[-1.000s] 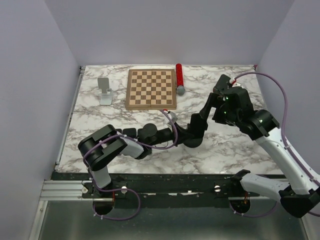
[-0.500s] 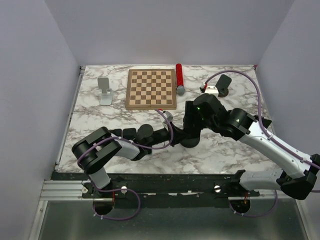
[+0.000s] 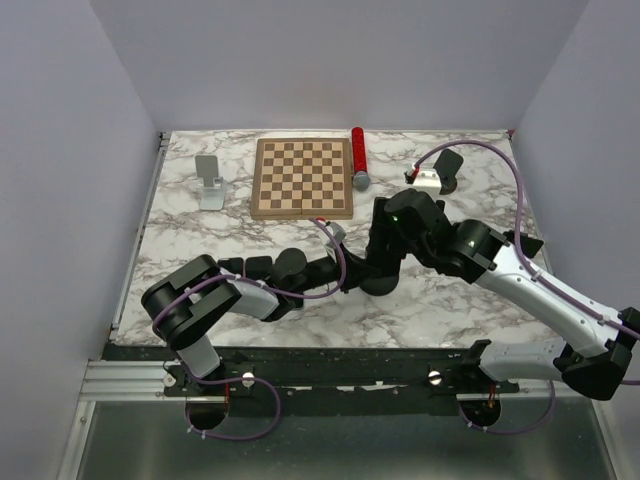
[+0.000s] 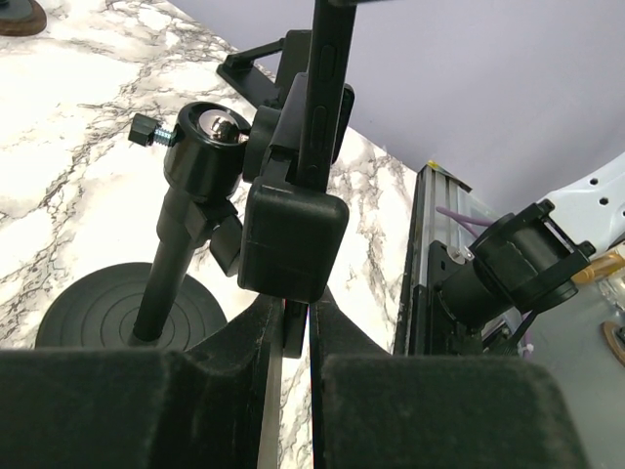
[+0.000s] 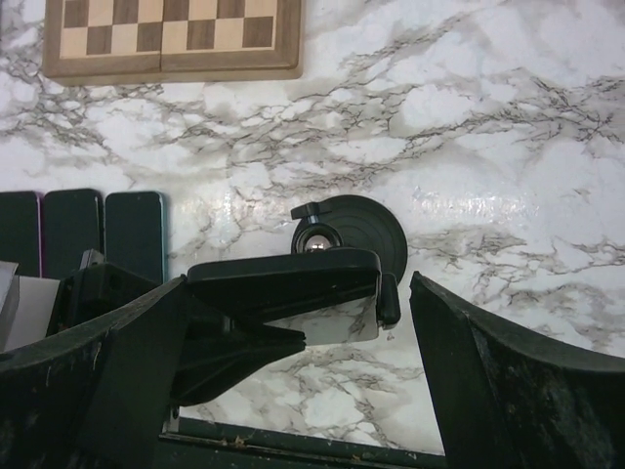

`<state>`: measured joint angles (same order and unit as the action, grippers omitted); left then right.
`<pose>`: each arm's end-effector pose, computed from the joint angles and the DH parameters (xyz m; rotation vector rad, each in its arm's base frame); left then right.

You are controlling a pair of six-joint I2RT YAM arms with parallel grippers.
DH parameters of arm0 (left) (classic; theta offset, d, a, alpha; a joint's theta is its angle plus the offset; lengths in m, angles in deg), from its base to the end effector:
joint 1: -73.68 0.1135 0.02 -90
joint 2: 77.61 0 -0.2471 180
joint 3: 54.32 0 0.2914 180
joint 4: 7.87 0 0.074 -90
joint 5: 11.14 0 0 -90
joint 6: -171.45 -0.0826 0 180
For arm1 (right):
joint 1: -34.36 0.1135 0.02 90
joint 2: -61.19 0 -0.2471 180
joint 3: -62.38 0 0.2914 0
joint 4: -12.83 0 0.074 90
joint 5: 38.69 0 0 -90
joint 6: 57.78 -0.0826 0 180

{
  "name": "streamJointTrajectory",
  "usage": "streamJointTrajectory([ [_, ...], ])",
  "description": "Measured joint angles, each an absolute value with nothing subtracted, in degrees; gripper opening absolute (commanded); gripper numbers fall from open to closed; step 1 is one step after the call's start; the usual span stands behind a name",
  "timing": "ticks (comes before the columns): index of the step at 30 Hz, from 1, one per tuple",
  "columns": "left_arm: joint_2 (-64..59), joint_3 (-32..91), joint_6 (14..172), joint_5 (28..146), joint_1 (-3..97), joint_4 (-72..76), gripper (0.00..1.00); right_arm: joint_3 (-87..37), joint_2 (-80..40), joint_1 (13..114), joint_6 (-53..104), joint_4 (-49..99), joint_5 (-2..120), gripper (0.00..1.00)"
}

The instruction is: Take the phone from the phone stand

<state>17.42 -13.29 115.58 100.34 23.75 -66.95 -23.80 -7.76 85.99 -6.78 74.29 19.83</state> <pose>0.2107 -0.2974 0.1373 0.5611 1.5747 -1.4283 0.2282 0.2187 0.3297 0.0182 2.2170 0.2244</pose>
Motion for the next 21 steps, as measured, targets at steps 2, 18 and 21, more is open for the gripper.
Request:
streamJointTrajectory([
  [2,17.4,-13.3,115.6,100.4,23.7,-67.0,0.32,-23.7,-8.6,86.0,-6.9,73.5,18.8,1.0],
  [18,8.5,-20.2,118.3,100.1,24.2,-61.1,0.66,-21.4,-11.0,86.0,-8.6,71.4,17.7,0.99],
  [21,4.0,-22.4,118.2,99.7,24.2,-59.1,0.8,-20.7,-9.9,86.0,-9.4,71.6,17.7,0.97],
])
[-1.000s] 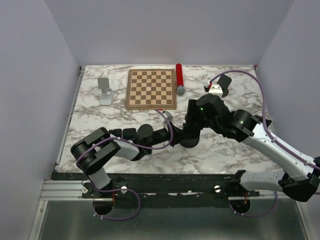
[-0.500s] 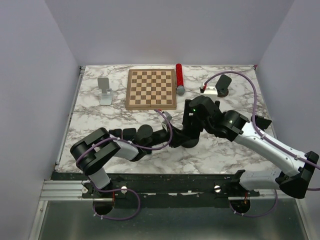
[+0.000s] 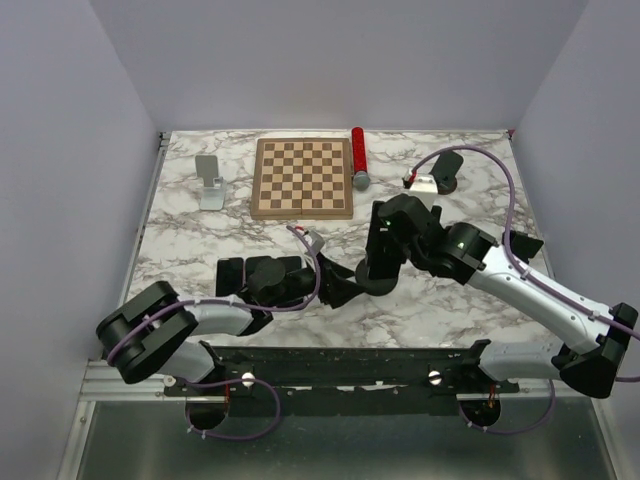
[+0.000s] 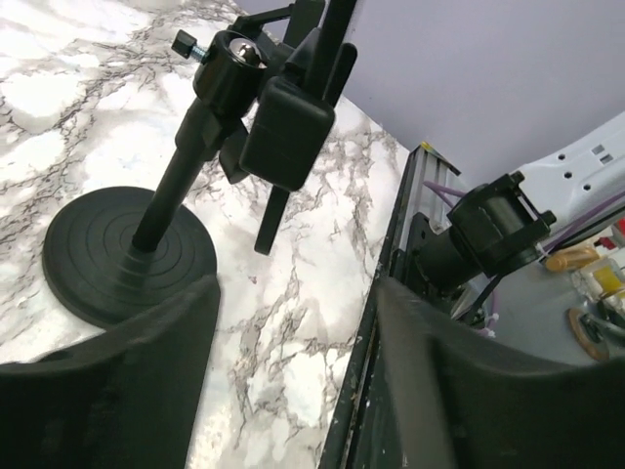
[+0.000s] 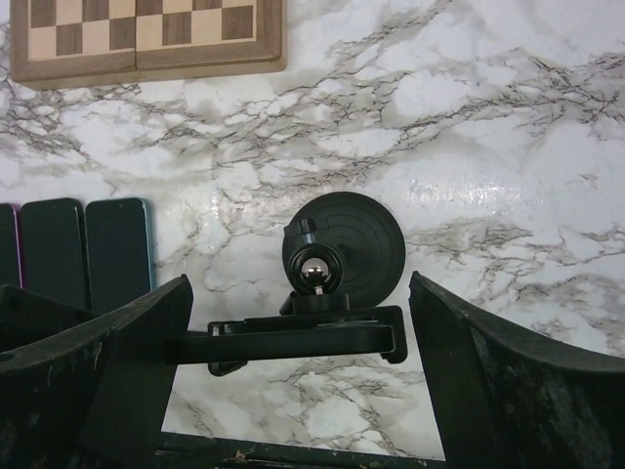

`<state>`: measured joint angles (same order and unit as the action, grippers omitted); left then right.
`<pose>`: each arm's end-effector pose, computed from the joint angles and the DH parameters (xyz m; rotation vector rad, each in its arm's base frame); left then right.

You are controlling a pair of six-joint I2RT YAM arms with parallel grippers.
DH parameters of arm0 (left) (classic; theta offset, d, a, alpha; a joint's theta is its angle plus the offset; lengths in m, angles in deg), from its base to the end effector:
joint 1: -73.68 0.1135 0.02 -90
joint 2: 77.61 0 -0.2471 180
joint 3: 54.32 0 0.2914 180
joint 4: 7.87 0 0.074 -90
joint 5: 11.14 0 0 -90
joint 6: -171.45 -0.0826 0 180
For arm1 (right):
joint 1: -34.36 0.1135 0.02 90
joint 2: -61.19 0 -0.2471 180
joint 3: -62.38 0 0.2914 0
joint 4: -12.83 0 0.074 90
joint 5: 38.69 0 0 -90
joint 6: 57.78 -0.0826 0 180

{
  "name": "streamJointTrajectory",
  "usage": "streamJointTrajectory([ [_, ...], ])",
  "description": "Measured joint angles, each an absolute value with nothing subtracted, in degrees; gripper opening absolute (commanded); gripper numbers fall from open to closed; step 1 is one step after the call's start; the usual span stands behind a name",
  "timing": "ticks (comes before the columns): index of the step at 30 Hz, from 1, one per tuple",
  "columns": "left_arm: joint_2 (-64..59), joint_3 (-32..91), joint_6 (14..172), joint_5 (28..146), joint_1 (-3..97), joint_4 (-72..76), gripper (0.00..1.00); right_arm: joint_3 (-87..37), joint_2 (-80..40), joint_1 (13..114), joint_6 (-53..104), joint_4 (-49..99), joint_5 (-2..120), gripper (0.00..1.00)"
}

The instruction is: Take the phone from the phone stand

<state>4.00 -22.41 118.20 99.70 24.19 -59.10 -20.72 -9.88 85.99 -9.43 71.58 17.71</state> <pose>0.1878 -0.2651 0.1398 0.5117 1.6668 -1.4328 0.2362 0.2247 0.3040 0.0716 2.2271 0.1796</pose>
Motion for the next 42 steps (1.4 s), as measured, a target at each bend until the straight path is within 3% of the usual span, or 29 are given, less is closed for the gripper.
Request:
streamJointTrajectory([
  [6,-5.4,-23.8,117.3,97.7,24.2,-51.7,0.8,-20.2,-9.2,86.0,-9.6,71.9,17.7,0.91],
  [13,-15.2,-23.3,113.9,93.0,24.2,-42.1,0.67,-19.3,-9.4,86.1,-9.8,71.9,17.6,0.91],
  [18,-18.8,-23.3,112.3,89.4,24.2,-39.5,0.63,-19.2,-10.4,86.5,-10.0,72.3,17.1,0.85],
  [26,-18.1,-23.2,111.5,88.5,24.2,-37.8,0.7,-19.2,-10.6,86.9,-10.4,72.8,16.3,0.76],
  [28,-16.5,-22.6,111.3,89.4,24.2,-37.7,0.7,-19.0,-10.5,86.9,-10.3,72.6,16.2,0.67],
  [37,-7.6,-14.3,109.7,95.4,24.2,-37.4,0.58,-15.9,-7.5,86.9,-8.0,69.3,16.2,0.03],
  [42,-4.0,-10.5,109.2,96.8,24.2,-37.2,0.54,-15.9,-7.6,86.9,-6.8,68.9,16.6,0.01],
])
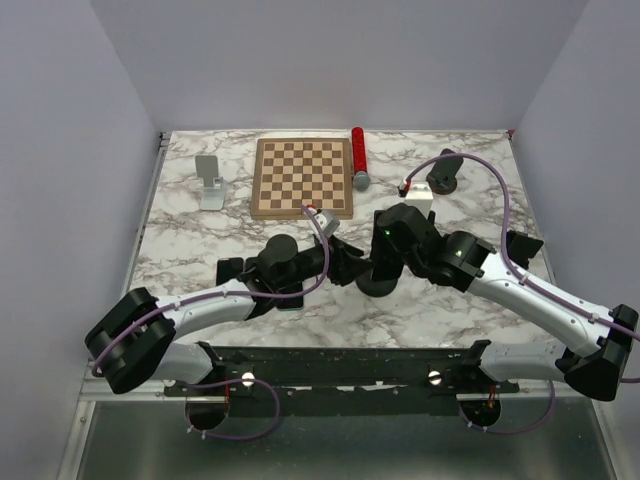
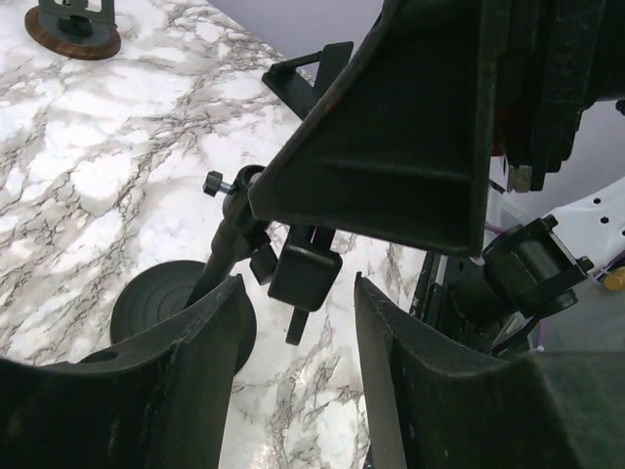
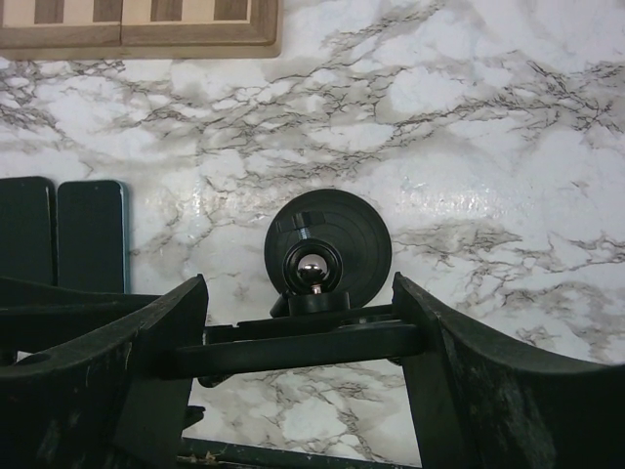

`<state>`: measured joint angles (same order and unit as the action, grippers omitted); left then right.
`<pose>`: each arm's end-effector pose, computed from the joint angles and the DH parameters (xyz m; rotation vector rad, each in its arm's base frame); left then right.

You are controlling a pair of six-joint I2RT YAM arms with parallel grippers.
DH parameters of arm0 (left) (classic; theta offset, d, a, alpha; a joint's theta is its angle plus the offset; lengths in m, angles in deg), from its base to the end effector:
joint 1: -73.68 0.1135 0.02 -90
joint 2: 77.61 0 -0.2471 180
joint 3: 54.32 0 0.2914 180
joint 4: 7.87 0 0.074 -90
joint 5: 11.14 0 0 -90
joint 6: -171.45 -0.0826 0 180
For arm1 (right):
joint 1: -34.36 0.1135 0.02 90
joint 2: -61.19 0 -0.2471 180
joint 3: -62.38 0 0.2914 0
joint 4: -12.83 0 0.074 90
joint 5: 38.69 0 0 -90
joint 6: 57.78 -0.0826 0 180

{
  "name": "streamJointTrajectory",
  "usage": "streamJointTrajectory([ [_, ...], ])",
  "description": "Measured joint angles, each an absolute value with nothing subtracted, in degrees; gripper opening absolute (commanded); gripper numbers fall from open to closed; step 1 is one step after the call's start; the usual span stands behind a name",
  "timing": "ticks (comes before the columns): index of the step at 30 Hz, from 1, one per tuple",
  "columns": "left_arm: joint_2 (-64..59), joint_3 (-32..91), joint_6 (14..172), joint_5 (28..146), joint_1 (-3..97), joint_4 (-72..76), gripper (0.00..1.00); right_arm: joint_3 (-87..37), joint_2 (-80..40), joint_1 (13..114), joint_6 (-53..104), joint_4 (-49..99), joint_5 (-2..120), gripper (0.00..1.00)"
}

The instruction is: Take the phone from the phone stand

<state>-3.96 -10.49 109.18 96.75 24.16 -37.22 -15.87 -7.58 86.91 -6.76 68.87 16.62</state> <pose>0.2117 -0.2871 0.2044 0.5872 1.6337 -1.2729 0.2292 0.2219 0.2888 0.0119 2.2146 0.1484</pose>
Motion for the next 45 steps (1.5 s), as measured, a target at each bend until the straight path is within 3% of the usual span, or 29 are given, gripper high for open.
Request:
streamJointTrajectory([
  [3,-2.3,-9.1,108.7,97.7,24.2,-37.3,0.53,-15.9,-7.6,86.9,-5.7,68.6,17.5,0.01],
  [6,-0.4,-8.0,108.1,98.9,24.2,-37.4,0.61,-15.9,-7.6,86.6,-4.9,68.3,18.5,0.01],
  [9,1.2,-7.0,107.5,99.7,24.2,-37.5,0.61,-15.9,-7.6,86.0,-4.5,68.0,19.3,0.01],
  [14,3.1,-6.5,107.4,99.8,24.2,-38.2,0.49,-15.9,-7.6,85.6,-4.0,67.8,19.8,0.01],
  [22,5.2,-5.8,107.6,101.0,24.2,-40.1,0.48,-15.9,-7.6,85.6,-3.7,67.7,19.9,0.01],
  [30,6.8,-4.3,107.8,102.2,24.2,-41.1,0.28,-15.9,-7.8,85.3,-3.4,67.3,20.0,0.01],
  [33,7.0,-4.0,107.4,102.6,24.2,-41.2,0.16,-15.9,-7.8,85.2,-3.1,66.9,20.0,0.01],
  [35,7.2,-3.9,107.4,103.0,24.2,-41.3,0.0,-15.9,-7.8,85.2,-2.8,66.9,20.0,0.01],
  [45,7.2,-4.7,106.0,107.4,25.6,-42.4,0.0,-11.8,-4.9,85.1,0.7,62.3,20.0,0.01],
])
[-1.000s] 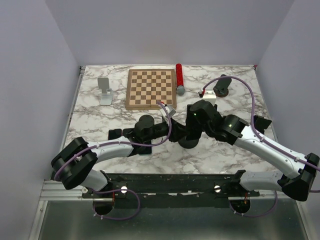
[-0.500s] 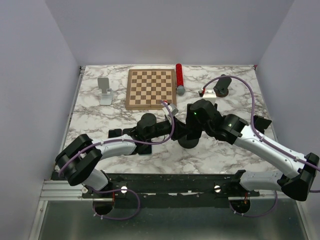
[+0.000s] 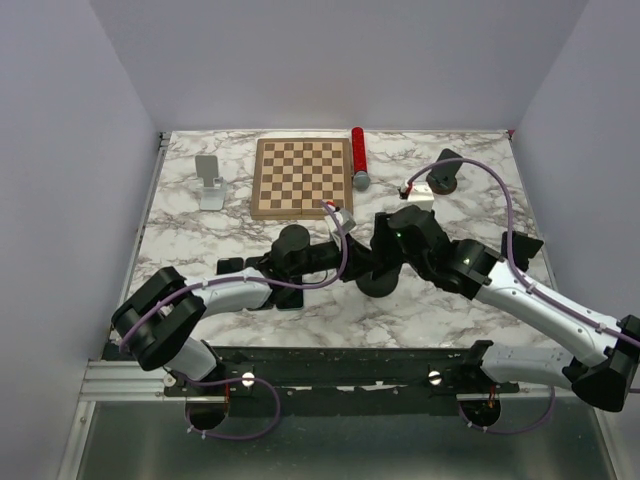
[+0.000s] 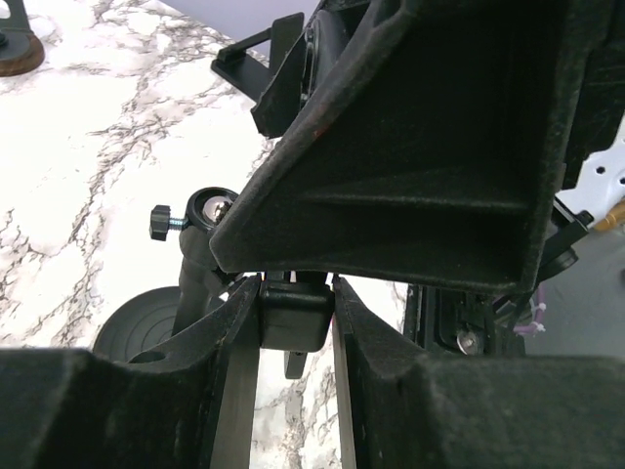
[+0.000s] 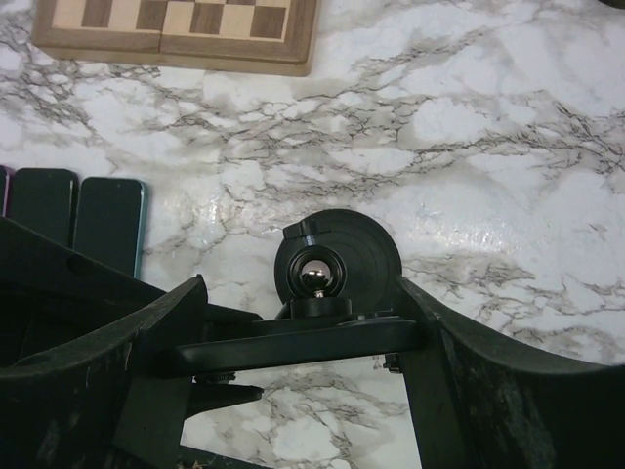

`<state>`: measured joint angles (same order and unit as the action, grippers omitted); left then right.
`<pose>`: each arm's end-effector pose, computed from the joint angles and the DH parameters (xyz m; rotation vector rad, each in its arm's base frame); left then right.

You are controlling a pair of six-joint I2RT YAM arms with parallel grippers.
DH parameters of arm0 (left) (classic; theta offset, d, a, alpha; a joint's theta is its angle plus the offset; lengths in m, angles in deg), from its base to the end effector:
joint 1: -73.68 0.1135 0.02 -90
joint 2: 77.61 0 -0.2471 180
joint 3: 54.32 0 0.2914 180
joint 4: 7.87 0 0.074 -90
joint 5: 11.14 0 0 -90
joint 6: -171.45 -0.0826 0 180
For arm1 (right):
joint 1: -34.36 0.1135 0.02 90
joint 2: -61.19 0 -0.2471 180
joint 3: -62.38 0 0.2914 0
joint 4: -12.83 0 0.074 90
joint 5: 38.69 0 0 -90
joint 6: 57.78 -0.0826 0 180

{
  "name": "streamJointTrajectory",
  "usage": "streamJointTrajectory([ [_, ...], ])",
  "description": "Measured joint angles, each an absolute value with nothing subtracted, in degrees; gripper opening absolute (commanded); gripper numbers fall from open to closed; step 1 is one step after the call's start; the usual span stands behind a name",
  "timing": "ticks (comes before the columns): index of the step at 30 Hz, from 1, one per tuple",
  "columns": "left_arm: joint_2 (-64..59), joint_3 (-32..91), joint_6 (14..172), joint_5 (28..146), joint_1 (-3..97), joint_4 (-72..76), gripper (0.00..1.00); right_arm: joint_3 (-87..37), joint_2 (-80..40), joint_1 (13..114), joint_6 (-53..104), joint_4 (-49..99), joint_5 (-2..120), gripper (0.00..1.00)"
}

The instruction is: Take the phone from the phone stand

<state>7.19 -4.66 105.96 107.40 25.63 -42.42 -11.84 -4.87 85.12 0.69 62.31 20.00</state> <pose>0.2263 -0.3108 0.1904 0.7685 1.5828 -1.3491 0.2336 0.2182 0.2852 -0.0908 2.1743 0.1870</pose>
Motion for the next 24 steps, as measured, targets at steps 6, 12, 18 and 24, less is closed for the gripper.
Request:
streamJointTrajectory([
  [6,7.7,-4.1,106.0,111.9,27.4,-42.9,0.0,-5.0,1.2,80.0,4.9,53.8,28.3,0.01],
  [12,10.8,-2.0,108.6,117.0,28.8,-45.0,0.0,-2.8,2.9,76.7,11.0,49.8,34.5,0.01],
  [18,12.4,-0.6,110.0,118.9,29.5,-45.2,0.0,-2.8,2.0,75.7,16.1,48.1,37.2,0.01],
  [24,12.8,-0.7,112.2,120.3,30.6,-46.2,0.0,-2.6,2.3,75.6,18.4,47.1,38.9,0.01],
])
